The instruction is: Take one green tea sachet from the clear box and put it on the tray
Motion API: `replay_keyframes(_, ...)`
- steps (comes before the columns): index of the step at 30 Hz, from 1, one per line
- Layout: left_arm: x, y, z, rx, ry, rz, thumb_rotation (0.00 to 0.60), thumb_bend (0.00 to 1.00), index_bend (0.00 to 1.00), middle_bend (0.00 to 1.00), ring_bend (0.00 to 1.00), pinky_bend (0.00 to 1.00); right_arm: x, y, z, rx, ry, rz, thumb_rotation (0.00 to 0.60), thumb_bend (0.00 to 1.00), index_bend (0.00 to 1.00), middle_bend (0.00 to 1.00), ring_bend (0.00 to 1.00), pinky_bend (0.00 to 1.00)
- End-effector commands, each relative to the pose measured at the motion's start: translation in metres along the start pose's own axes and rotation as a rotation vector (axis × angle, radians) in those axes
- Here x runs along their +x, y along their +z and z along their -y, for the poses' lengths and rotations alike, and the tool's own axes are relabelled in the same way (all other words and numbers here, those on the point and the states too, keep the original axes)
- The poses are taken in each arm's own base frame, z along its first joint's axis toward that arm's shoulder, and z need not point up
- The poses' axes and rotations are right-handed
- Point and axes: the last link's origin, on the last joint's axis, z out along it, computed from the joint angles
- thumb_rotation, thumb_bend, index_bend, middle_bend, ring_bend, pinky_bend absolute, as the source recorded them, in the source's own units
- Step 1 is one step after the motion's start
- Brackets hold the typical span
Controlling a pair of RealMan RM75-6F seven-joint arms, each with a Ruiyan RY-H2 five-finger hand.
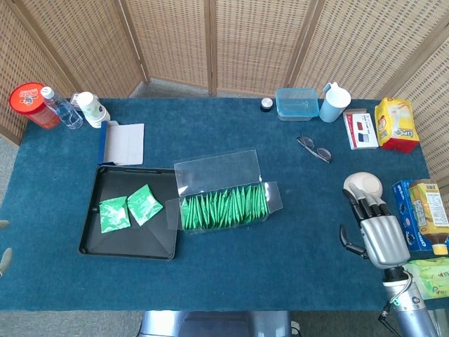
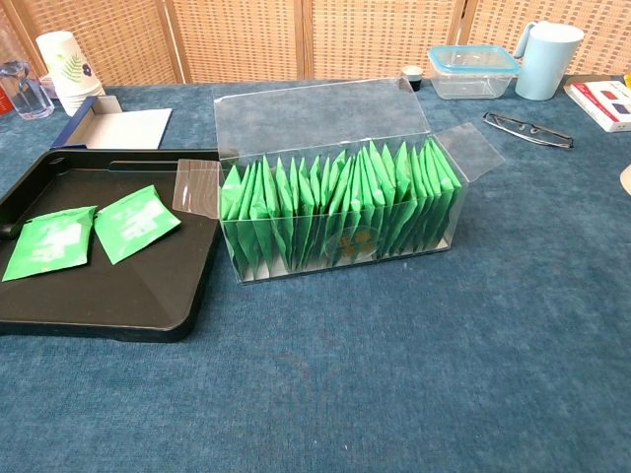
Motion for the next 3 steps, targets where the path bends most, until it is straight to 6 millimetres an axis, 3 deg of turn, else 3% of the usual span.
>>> replay_keyframes(1,0.001,0.002,-0.0019,-0.007,0.002,-0.001,0.466,0.41,0.25,0.14,0.04,0.2,-0.0008,-0.0003,-0.0001,0.0,0.004,0.002,0.145,0.58,0.04,0.08,0.14,0.2)
replay_keyframes(3,0.0013,0.0039,-0.0042,-0.014,0.004,-0.002,0.468,0.41,0.25,0.14,0.04,0.2,-0.0023,-0.001,-0.0005,-0.002,0.011,0.004,0.146,0.58,0.04,0.08,0.14,0.2)
